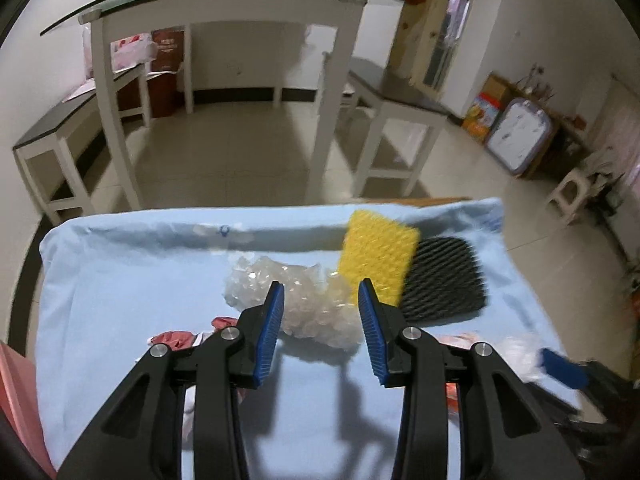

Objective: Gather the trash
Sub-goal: 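Grasp the clear bubble wrap with the left tool while the right tool grasps the white plastic bag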

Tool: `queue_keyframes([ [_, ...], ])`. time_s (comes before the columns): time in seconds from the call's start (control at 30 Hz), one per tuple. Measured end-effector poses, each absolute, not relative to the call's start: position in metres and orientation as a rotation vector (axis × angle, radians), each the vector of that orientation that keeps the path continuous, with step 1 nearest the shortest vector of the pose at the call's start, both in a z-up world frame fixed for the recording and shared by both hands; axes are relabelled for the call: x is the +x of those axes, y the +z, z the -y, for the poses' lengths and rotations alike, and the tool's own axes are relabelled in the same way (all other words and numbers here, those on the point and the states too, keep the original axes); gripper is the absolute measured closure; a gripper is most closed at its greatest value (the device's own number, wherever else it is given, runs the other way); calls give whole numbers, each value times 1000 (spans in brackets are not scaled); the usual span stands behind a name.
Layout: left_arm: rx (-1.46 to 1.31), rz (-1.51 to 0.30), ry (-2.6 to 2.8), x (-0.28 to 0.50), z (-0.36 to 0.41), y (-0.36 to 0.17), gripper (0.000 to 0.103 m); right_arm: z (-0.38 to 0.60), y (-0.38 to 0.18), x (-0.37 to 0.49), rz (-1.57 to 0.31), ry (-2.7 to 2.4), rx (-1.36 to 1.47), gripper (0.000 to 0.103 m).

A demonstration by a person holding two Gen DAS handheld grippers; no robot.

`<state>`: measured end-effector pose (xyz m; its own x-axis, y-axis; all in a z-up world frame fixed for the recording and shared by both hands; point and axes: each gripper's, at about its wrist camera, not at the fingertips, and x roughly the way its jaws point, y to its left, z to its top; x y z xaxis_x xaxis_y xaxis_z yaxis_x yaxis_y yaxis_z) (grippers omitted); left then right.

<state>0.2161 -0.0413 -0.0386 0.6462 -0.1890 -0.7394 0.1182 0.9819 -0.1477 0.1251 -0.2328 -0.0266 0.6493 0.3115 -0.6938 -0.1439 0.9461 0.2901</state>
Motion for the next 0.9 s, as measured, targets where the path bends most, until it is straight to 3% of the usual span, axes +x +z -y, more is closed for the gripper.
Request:
queue_keyframes([
  [0.17,-35,-829,-144,216,41,-52,64,238,-30,126,-831,271,233,45],
  [0.33,-31,-817,-135,207,34,-55,83,242,-33,125,-841,275,230,44],
  [0.53,-62,-782,-181,188,26,-42,86,249,-40,125,-850,235,220,44],
  [0.6,-84,-774,-200,181,25,-36,86,248,-43,126,-861,225,211,46],
  [0.67,-122,-771,-229,174,23,-29,86,248,-44,126,-860,221,205,61],
  [0.77,-165,-765,-262,162,19,-20,86,246,-43,124,-859,221,191,70],
  [0.9,-213,-759,-285,146,13,-10,86,245,-35,118,-832,224,184,73],
])
